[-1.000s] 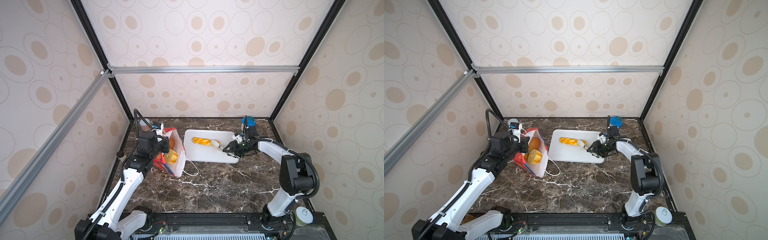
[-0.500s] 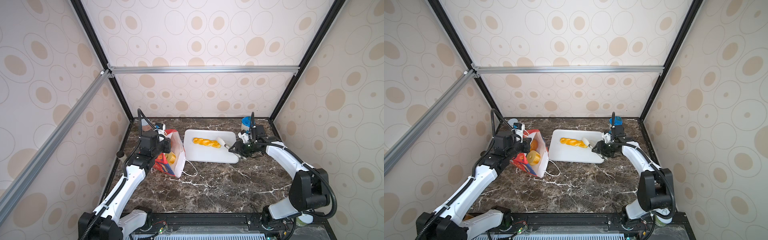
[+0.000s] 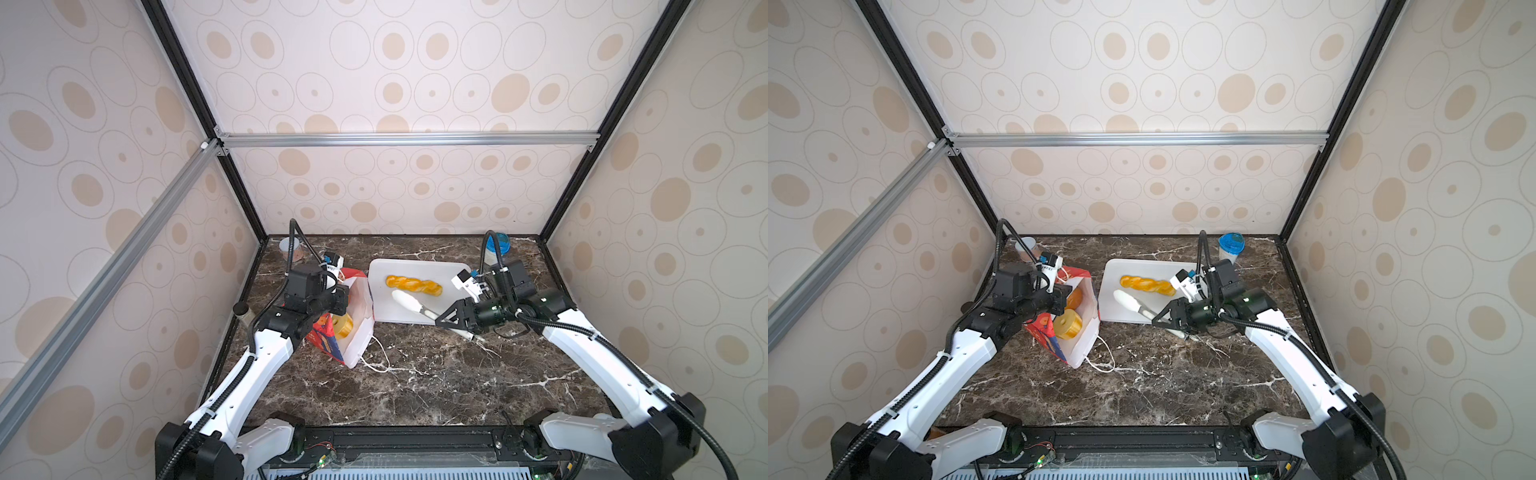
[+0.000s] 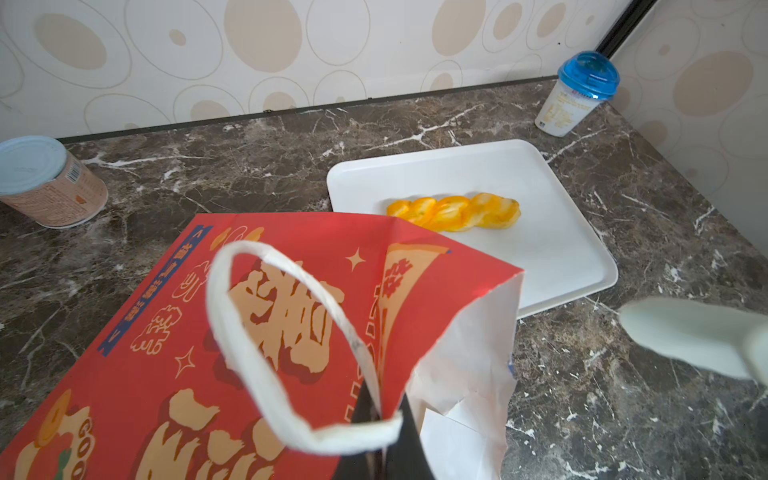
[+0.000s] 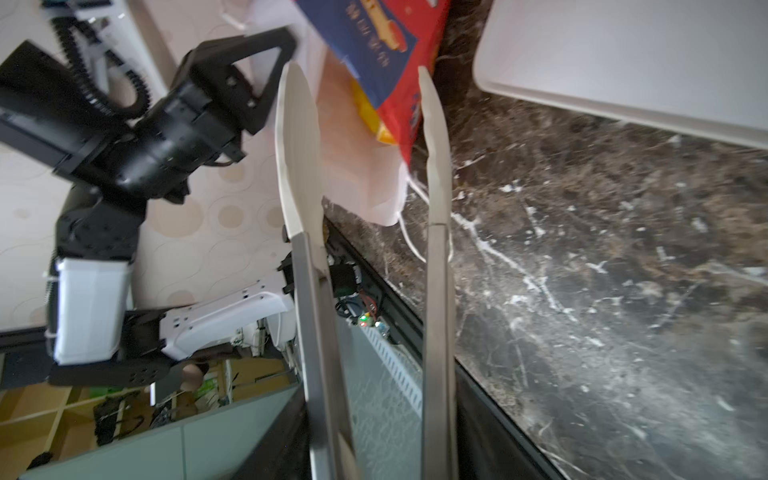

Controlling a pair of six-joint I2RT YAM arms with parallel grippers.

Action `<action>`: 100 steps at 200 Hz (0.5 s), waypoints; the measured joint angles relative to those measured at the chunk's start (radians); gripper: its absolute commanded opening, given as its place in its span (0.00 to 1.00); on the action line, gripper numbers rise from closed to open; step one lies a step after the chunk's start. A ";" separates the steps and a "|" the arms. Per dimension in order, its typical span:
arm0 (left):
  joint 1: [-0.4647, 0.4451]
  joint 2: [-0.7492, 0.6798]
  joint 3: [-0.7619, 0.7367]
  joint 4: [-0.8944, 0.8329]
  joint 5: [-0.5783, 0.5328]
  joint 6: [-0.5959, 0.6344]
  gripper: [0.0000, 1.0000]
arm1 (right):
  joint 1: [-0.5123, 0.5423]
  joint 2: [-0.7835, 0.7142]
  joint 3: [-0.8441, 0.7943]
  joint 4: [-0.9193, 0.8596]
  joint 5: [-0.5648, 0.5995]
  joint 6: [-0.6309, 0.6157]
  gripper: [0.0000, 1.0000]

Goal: Take the fake bread out of the paper bag
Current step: 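Move the tongs with the right gripper into the red bag opening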

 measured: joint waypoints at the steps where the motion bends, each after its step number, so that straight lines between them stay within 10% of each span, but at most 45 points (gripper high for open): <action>1: -0.001 0.000 0.000 0.000 0.000 0.000 0.00 | 0.006 -0.005 -0.001 0.001 -0.003 0.007 0.50; 100: -0.060 0.011 -0.019 0.016 -0.045 -0.002 0.00 | 0.282 0.164 -0.108 0.306 -0.011 0.292 0.50</action>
